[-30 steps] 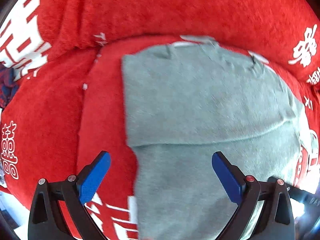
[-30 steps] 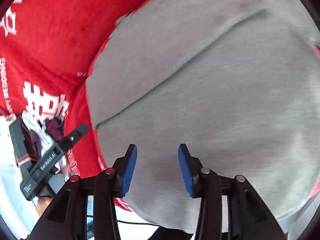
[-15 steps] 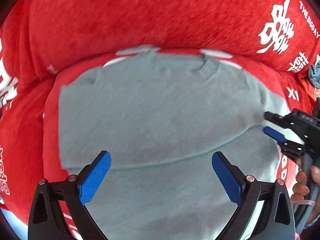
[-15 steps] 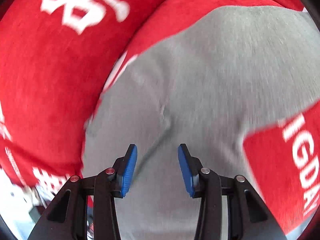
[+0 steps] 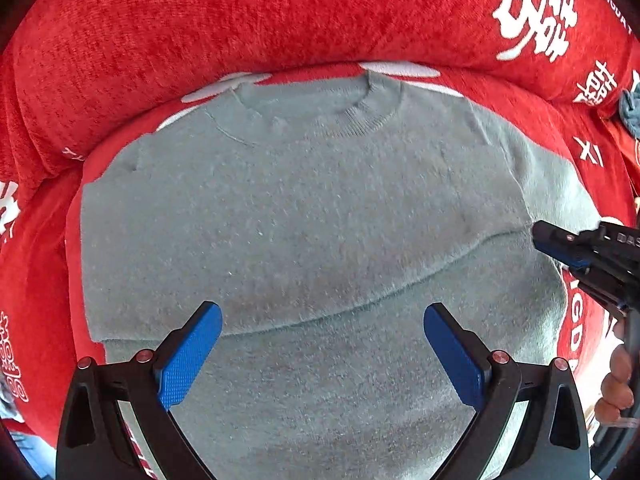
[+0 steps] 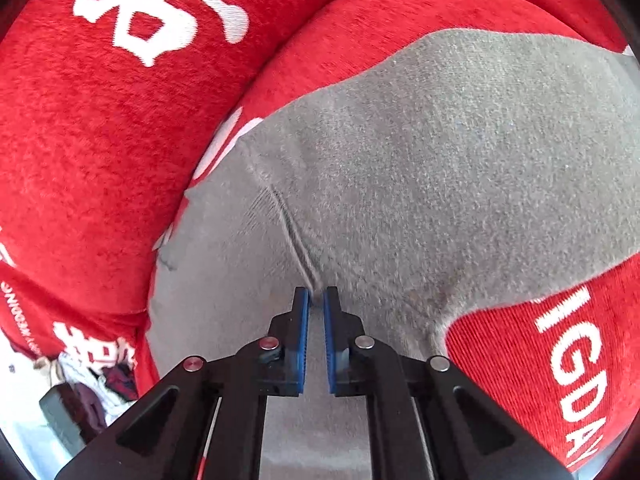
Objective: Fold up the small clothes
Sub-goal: 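Grasp the other sleeve cuff with the right gripper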
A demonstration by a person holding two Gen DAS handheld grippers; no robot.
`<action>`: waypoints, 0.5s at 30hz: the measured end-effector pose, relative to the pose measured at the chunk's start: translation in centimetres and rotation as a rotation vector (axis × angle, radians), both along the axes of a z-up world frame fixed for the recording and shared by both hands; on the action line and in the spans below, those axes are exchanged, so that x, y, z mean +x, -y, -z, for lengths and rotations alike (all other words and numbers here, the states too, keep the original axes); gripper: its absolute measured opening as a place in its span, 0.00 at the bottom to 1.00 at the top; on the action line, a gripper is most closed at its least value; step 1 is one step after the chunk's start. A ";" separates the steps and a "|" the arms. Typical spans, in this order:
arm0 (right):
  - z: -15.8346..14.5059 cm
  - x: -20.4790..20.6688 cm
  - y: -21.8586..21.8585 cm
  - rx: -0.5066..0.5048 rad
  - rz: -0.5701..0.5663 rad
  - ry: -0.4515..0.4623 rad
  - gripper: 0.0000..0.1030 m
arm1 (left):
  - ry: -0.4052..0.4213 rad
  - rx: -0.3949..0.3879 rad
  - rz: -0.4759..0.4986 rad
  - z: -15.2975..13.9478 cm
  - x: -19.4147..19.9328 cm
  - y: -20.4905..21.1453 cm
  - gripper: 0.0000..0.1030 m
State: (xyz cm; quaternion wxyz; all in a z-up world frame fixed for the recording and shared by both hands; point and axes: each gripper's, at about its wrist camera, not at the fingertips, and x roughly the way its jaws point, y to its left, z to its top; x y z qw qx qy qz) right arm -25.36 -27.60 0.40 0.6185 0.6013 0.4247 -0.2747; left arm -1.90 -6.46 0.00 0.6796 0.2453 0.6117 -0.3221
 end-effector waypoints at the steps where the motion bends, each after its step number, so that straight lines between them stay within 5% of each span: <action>1: -0.4 -0.6 0.0 0.004 0.000 0.014 0.08 | -0.006 0.002 0.002 0.1 -0.1 0.2 0.98; 6: -1.4 -3.9 0.4 0.019 0.017 0.029 0.10 | -0.015 0.020 0.019 0.3 -0.9 1.3 0.98; 12: -1.7 -9.7 2.0 0.016 0.120 0.002 0.38 | -0.027 0.014 0.071 0.5 -2.8 3.7 0.98; 15: -1.5 -14.2 3.3 0.014 0.242 -0.029 0.38 | -0.032 0.013 0.089 0.6 -3.7 4.9 0.98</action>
